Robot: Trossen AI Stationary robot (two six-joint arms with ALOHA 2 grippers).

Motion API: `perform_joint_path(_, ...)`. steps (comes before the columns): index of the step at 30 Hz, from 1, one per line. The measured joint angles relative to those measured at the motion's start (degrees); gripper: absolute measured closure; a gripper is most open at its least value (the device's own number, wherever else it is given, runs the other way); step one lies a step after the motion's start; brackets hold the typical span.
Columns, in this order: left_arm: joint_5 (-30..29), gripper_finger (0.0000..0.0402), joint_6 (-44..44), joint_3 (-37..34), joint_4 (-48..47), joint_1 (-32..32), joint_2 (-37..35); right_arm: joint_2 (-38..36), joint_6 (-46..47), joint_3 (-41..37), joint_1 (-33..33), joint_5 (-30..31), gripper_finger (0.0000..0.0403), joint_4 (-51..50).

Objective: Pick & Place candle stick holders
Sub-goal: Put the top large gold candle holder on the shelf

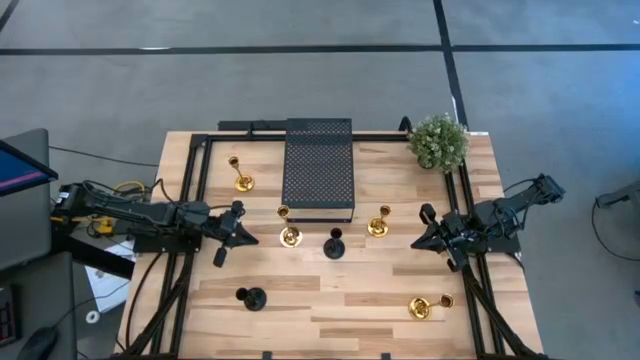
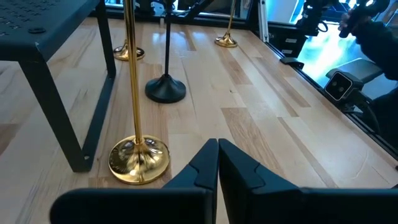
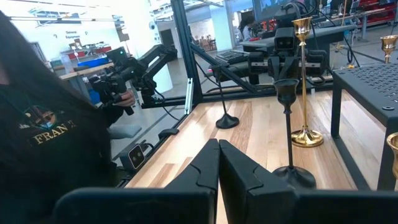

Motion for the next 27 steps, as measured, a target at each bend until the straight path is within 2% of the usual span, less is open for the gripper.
perform_joint_path(5,0.0,0.039,-0.02,0.0,0.3,-0.02,-0.01,0.02,-3.3,0.02,0.0,0.04,0.0403,0.03)
perform_joint_path(20,0.0,0.039,-0.02,-0.01,0.55,-0.02,-0.01,0.0,-3.65,0.02,0.0,0.43,0.0403,0.06)
perform_joint_path(24,0.0,0.039,0.0,-0.01,0.95,-0.02,-0.02,0.02,-3.63,0.01,0.0,4.01,0.0403,0.38)
perform_joint_path(27,0.0,0.039,0.0,-0.01,1.17,-0.02,0.0,0.0,-3.63,0.02,-0.04,4.46,0.0403,0.43)
